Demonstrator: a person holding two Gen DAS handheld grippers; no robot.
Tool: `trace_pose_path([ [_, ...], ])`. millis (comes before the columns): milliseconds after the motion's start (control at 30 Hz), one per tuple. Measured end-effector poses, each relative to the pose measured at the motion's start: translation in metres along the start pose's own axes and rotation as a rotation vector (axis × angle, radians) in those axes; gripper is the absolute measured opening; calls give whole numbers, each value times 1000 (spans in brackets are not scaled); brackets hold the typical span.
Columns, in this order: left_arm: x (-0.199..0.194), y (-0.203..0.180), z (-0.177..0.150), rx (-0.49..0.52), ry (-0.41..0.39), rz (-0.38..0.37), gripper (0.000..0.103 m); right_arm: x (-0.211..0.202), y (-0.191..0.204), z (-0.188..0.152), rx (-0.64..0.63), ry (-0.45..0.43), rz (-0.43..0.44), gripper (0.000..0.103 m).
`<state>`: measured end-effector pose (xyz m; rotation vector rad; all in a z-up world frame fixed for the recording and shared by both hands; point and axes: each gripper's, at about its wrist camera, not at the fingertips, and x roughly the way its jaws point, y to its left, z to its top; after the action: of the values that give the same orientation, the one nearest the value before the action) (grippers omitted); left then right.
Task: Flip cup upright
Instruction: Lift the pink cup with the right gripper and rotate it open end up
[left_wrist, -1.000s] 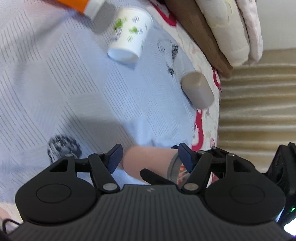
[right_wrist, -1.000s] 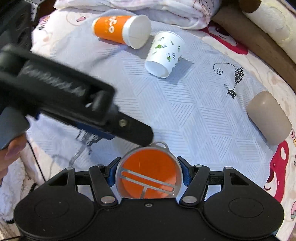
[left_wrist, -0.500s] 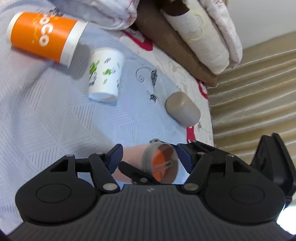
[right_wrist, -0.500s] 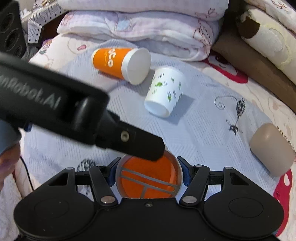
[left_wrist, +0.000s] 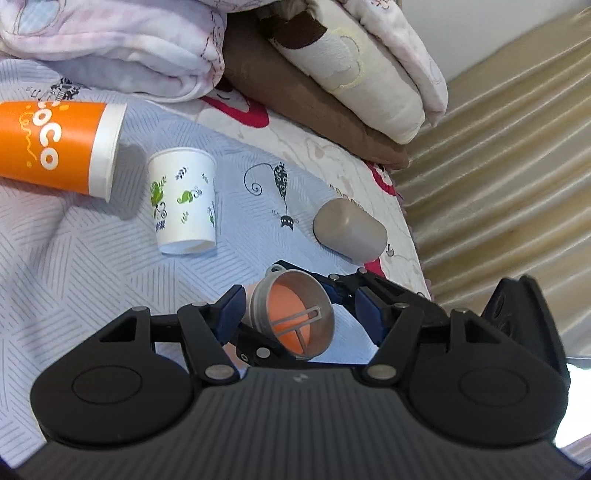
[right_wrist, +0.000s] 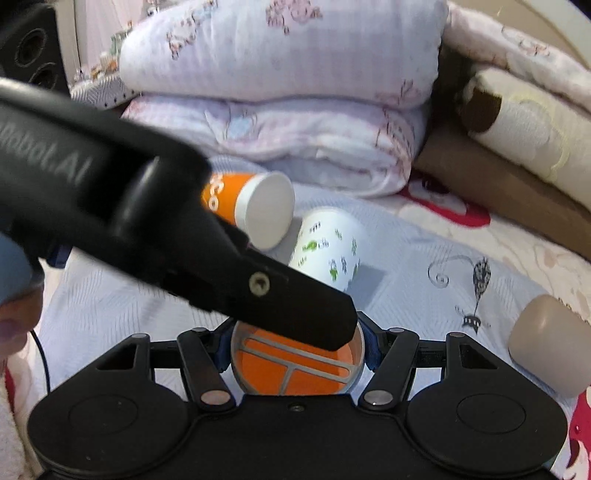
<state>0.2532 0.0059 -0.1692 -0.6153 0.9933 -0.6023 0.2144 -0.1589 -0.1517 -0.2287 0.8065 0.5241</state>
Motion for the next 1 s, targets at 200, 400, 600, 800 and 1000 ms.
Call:
trace_pose_path([
  [200, -1, 4, 0, -28, -12, 4, 64, 1, 1, -5, 11, -46, -5, 69],
  [400, -4, -1, -2, -10, -17, 19, 64, -6, -2, -9, 41, -67, -21, 80],
  [600, -10, -7, -5, 6, -17, 33, 64, -13, 0, -13, 77, -84, -36, 86],
  [800, -14, -15, -11, 53, -13, 83, 64, -28, 2, -15, 100, -98, -60, 91],
  [1000, -22, -25, -17, 86, -19, 107, 64, -49, 4, -19, 119, -115, -76, 92],
])
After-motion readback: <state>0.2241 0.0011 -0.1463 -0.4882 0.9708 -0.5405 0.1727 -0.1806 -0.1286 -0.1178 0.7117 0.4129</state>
